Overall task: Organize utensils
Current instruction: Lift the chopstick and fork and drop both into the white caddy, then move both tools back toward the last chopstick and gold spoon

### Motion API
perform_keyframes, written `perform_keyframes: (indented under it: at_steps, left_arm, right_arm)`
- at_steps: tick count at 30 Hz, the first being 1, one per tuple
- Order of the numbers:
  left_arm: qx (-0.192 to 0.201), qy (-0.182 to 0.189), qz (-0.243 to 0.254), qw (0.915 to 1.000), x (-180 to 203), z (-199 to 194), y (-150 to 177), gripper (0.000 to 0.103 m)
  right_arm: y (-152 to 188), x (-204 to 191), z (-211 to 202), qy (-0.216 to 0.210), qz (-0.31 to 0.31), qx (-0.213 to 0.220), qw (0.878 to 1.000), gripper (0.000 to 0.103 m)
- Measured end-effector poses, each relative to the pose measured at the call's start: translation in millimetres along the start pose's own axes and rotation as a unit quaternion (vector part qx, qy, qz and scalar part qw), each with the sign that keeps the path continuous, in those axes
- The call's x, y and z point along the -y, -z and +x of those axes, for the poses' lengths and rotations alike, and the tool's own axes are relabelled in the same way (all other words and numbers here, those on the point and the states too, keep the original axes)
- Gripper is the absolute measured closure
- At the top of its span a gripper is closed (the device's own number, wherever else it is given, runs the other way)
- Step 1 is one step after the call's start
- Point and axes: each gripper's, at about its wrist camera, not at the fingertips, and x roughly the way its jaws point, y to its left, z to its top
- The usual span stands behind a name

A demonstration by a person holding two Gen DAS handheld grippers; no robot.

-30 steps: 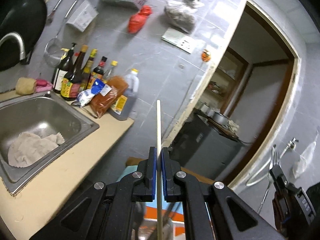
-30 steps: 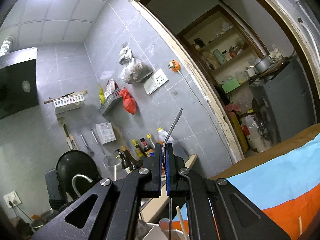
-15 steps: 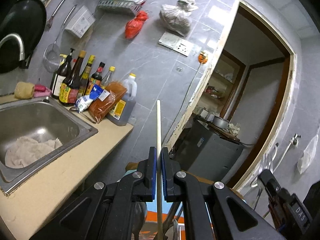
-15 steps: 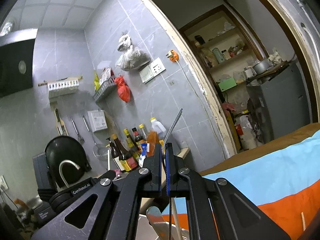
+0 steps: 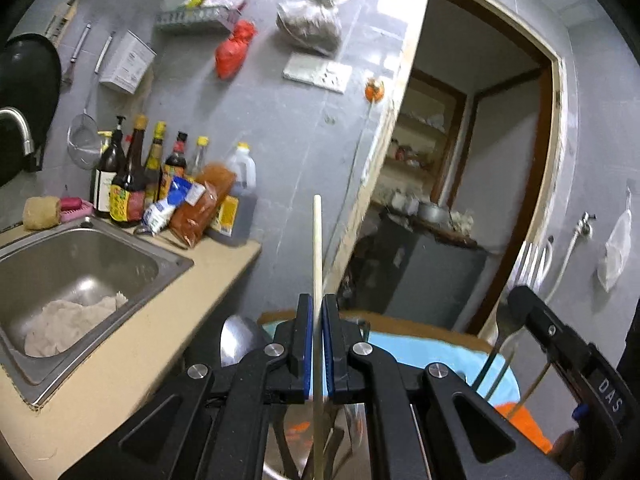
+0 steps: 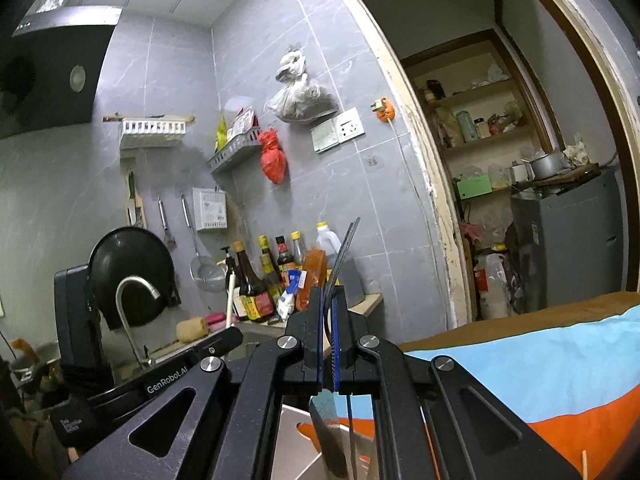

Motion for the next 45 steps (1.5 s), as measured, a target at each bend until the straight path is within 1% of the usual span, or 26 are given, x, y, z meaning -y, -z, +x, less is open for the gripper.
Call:
perform_keyframes:
  at_steps: [4,6,8,10,13,16,18,19,20,21,22,24,25,26,28,29,30,31,34,35,37,38,40,43,45]
  left_arm:
    - [-0.027,0.008,0.016,0.9995,4,-4,0,0.096]
    - [-0.039,0.011,0.022,0.9990,7,-5,-1,0.091]
    - [-0.045,0.010,0.019,0.9987,8,-6,-2,0.088]
    - [-0.051,0.013,0.012,0.9985,8,-8,-2,0.087]
    - [-0.052,0.012,0.010,0.9985,12,-14,-2,0.082]
    - [-0.053,0.015,0.003,0.9985,14,-17,-3,0.073]
    - [-0.050,0.015,-0.001,0.9986,16,-20,-4,0.062]
    - [-0.049,0.015,-0.004,0.9987,17,-21,-5,0.059]
    - [-0.046,0.016,-0.007,0.9988,19,-24,-5,0.055]
    - [-0.045,0.016,-0.007,0.9988,21,-25,-5,0.053]
    - [-0.044,0.017,-0.007,0.9989,23,-27,-6,0.052]
    - [-0.044,0.017,-0.003,0.9989,28,-29,-5,0.042]
    - [-0.044,0.017,-0.002,0.9989,30,-30,-5,0.040]
    - [-0.042,0.017,-0.001,0.9990,33,-33,-5,0.036]
    - [-0.041,0.017,0.000,0.9990,38,-36,-5,0.031]
    - [-0.041,0.016,0.002,0.9990,41,-38,-5,0.025]
    - [-0.041,0.016,0.002,0.9990,43,-39,-4,0.019]
    - [-0.040,0.015,0.003,0.9991,46,-40,-4,0.017]
    - [-0.039,0.015,0.007,0.9991,55,-46,-2,0.011]
    - [-0.041,0.015,0.010,0.9990,60,-47,0,0.007]
    - [-0.039,0.012,0.014,0.9991,67,-50,3,0.005]
    - [-0.039,0.012,0.017,0.9990,71,-51,4,0.005]
    - [-0.037,0.012,0.027,0.9989,81,-54,7,0.003]
    - [-0.035,0.017,0.036,0.9986,95,-60,11,0.003]
    - [-0.033,0.021,0.043,0.9983,105,-63,14,0.002]
  right_arm:
    - [-3,3,-6,0.005,0.008,-0.014,1.000,0.096]
    - [-3,6,-8,0.003,0.016,-0.021,1.000,0.089]
    - [-5,7,-12,0.003,0.021,-0.020,1.000,0.073]
    - [-9,5,-18,0.001,0.016,-0.016,1.000,0.072]
    - [-14,5,-23,0.001,0.013,-0.012,1.000,0.072]
    - [-20,7,-29,0.005,0.013,-0.008,1.000,0.072]
    - [-24,9,-34,0.009,0.011,-0.006,1.000,0.072]
    - [-26,9,-37,0.011,0.011,-0.005,1.000,0.070]
    - [-27,10,-39,0.014,0.010,-0.004,1.000,0.065]
    - [-29,12,-42,0.016,0.011,-0.003,1.000,0.063]
    - [-30,14,-46,0.018,0.012,-0.001,1.000,0.062]
    - [-31,18,-51,0.024,0.011,-0.004,1.000,0.062]
    - [-32,20,-55,0.029,0.011,-0.006,1.000,0.060]
    - [-32,23,-58,0.034,0.011,-0.007,0.999,0.055]
    - [-33,27,-65,0.043,0.011,-0.009,0.999,0.050]
    - [-34,29,-68,0.048,0.011,-0.012,0.999,0.045]
    - [-35,31,-71,0.053,0.012,-0.016,0.998,0.042]
    - [-35,34,-74,0.059,0.013,-0.020,0.998,0.039]
    - [-36,42,-84,0.075,0.012,-0.028,0.997,0.034]
    - [-36,44,-88,0.081,0.012,-0.030,0.996,0.031]
    - [-37,50,-94,0.092,0.014,-0.036,0.995,0.028]
    - [-38,53,-97,0.097,0.013,-0.038,0.994,0.023]
    - [-39,58,-106,0.106,0.010,-0.041,0.993,0.018]
    - [-40,68,-120,0.121,0.009,-0.044,0.992,0.017]
    - [-41,74,-128,0.129,0.008,-0.046,0.991,0.013]
